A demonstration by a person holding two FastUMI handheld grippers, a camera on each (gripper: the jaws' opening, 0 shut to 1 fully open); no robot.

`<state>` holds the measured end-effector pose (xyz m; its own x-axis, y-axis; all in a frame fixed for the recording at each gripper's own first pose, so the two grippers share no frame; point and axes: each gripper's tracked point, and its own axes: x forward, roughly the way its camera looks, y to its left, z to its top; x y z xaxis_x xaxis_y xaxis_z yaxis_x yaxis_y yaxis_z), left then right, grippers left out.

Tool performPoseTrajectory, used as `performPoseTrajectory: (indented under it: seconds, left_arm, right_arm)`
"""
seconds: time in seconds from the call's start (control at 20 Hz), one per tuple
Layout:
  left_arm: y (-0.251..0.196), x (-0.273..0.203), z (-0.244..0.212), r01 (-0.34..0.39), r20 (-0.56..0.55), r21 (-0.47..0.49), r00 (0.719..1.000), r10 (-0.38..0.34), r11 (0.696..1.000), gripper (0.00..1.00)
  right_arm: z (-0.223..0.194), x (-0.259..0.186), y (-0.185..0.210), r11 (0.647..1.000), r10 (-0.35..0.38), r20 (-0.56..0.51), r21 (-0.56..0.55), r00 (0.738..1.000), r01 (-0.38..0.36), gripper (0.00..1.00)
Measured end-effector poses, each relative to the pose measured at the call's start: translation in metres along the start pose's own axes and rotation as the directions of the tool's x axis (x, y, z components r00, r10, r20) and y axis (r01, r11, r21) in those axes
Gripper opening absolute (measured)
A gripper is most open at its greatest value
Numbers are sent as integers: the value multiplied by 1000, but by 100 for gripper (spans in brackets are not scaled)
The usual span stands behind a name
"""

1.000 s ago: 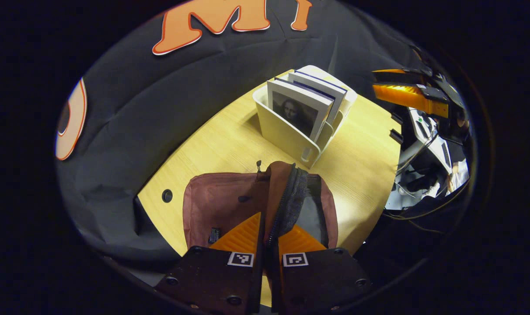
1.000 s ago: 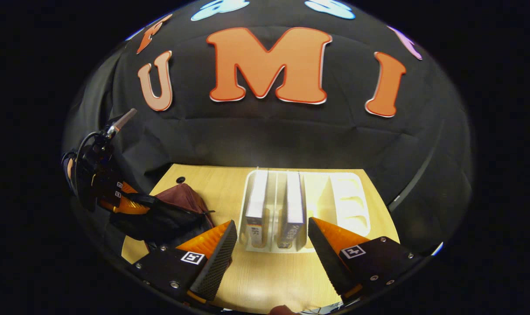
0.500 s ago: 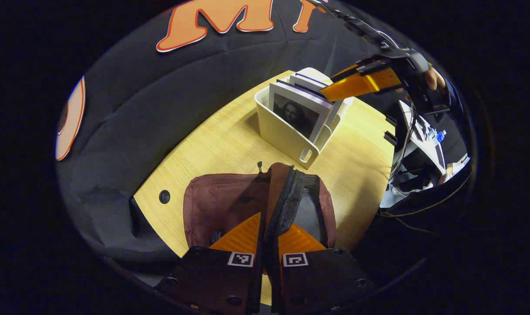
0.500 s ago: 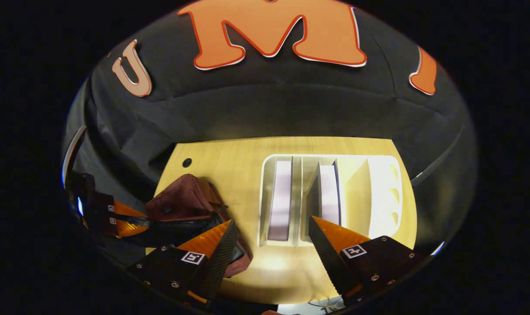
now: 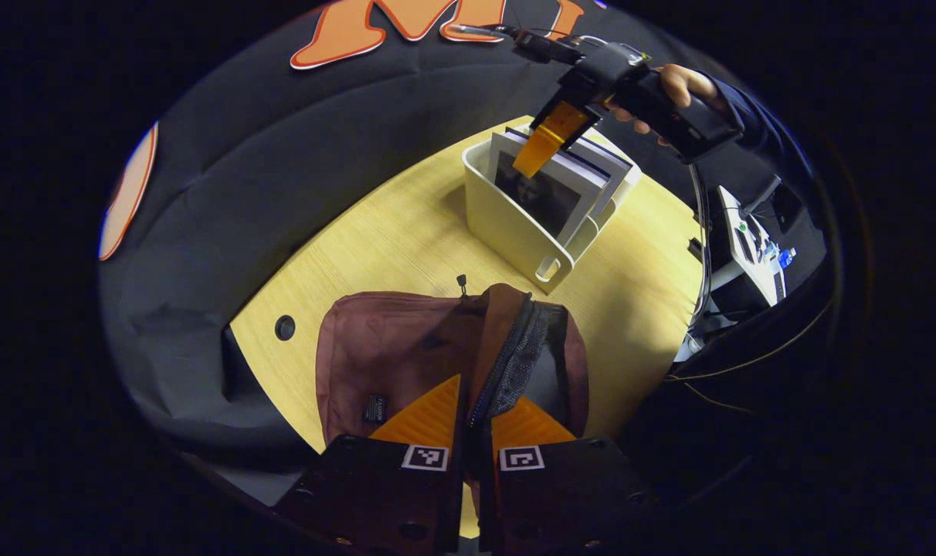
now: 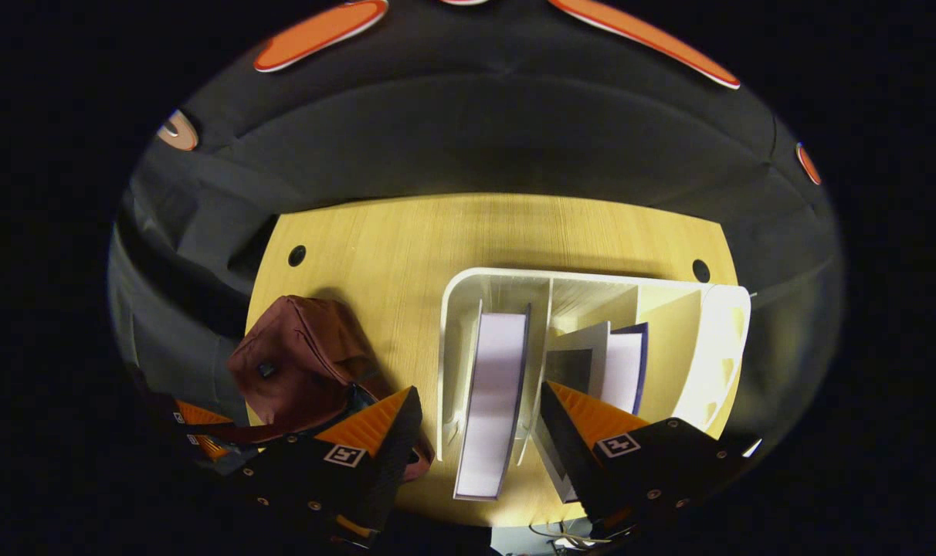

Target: Open the schoolbag, grab two books from the bookshelf and put them into the schoolbag.

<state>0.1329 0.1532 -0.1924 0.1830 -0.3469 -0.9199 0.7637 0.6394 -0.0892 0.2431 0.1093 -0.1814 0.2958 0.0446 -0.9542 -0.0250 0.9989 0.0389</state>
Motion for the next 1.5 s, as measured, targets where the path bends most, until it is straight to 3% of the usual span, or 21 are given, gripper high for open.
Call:
performPoseTrajectory:
  seconds: [0.05,0.1,0.15,0.35,0.45,0.55,0.6,0.7,0.75,0.8,1.2,1.5]
  left_arm:
    - [0,0,0,0,-3,-1,1000,0,1000,10]
    - [2,-1,0,-2,-6,-7,1000,1,1000,10]
    - [1,0,-1,0,-10,-10,1000,0,1000,10]
    - [1,0,-2,1,-12,-16,1000,-2,1000,10]
    - [1,1,-3,4,-9,-19,1000,-4,1000,10]
    - [2,2,-4,4,-6,-21,1000,-4,1000,10]
    - [1,2,-4,3,-6,-26,1000,-3,1000,10]
    - [1,1,-5,9,-1,-21,1000,-9,1000,10]
    - [2,0,-5,10,3,-14,1000,-10,1000,10]
    - [3,1,-6,9,5,-9,1000,-9,1000,10]
    - [3,-3,-6,25,13,32,1000,-26,999,10]
    - [2,0,-3,47,7,50,999,-48,998,10]
  right_arm:
    - [-1,6,-2,1000,-10,-23,7,1000,10,90]
    - [-4,11,-4,1000,-17,-51,15,999,18,71]
    - [-6,15,-4,1000,-20,-77,21,997,22,79]
    - [-18,34,-16,994,-104,-136,11,985,106,61]
    - [-21,33,-11,993,-96,-152,48,984,105,43]
    - [-20,24,-13,991,-110,-141,58,984,119,40]
    - [-20,17,-14,991,-108,-129,66,986,117,31]
    - [-20,-1,-13,991,-88,-106,93,990,98,31]
    - [-20,-14,-13,990,-80,-92,106,992,90,39]
    - [-19,-26,-14,989,-77,-75,121,994,86,39]
    - [-49,-131,-21,976,-38,81,219,996,19,39]
    - [-79,-173,-13,963,-3,169,267,986,-43,38]
